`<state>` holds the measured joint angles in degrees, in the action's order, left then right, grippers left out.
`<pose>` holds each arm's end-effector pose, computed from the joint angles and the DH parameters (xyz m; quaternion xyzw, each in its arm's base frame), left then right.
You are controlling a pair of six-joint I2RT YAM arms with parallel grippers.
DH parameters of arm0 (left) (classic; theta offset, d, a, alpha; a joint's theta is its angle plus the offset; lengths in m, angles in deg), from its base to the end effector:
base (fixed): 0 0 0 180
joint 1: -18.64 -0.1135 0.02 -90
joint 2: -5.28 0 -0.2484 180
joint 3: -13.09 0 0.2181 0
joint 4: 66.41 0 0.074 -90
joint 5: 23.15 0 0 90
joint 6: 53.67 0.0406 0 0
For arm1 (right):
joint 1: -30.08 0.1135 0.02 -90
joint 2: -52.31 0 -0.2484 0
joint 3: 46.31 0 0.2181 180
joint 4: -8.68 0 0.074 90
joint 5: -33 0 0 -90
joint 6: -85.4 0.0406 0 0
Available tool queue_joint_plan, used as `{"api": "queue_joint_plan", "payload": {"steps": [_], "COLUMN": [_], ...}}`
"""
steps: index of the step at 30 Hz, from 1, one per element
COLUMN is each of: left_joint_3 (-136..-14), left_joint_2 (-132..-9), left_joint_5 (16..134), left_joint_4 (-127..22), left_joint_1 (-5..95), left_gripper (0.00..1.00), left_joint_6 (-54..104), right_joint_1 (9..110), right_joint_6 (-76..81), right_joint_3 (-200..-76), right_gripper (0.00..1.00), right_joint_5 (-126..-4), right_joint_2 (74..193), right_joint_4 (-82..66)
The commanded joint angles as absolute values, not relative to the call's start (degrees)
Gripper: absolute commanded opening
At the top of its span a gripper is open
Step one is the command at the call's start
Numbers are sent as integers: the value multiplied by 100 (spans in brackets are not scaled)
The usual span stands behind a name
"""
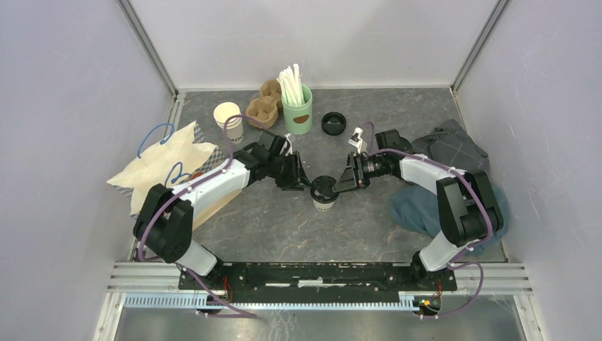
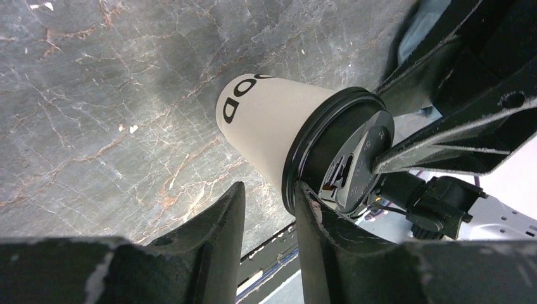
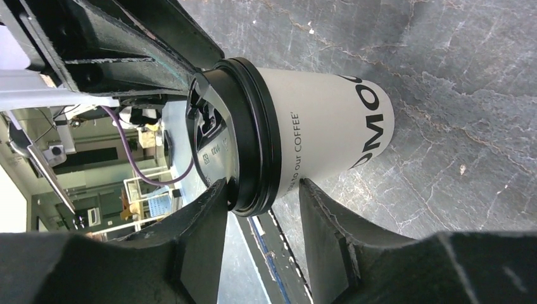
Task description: Pack the takeout coffee
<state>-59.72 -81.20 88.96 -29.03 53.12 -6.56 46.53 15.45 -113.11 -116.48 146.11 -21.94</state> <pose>0.2278 -0.1750 0.2231 -0.0041 0.9275 -0.3456 0.1424 0.2600 0.1132 0.1824 -0.1121 0.8378 0.5282 0.0807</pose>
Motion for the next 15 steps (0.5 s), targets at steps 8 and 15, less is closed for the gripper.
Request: {"api": "queue_joint_plan", "payload": {"steps": [8,15], "left_joint_3": [-6900,-7078], "left_joint_2": [-8389,-8126], "left_joint_5": [8855,8600], "left_joint_4": [-1992,-1653], "left_joint_1": [5476,5459], "left_gripper": [49,59], "left_joint_6": [-182,-52], "right_joint_1": [4775,4777], "right_joint_6": [1045,255], "right_joint_3": [-11944,-12741], "right_gripper": [62,82], "right_joint_5": [-10529,-9677], "right_joint_2": [14376,14304], "right_joint_4": [-2919,-4159]}}
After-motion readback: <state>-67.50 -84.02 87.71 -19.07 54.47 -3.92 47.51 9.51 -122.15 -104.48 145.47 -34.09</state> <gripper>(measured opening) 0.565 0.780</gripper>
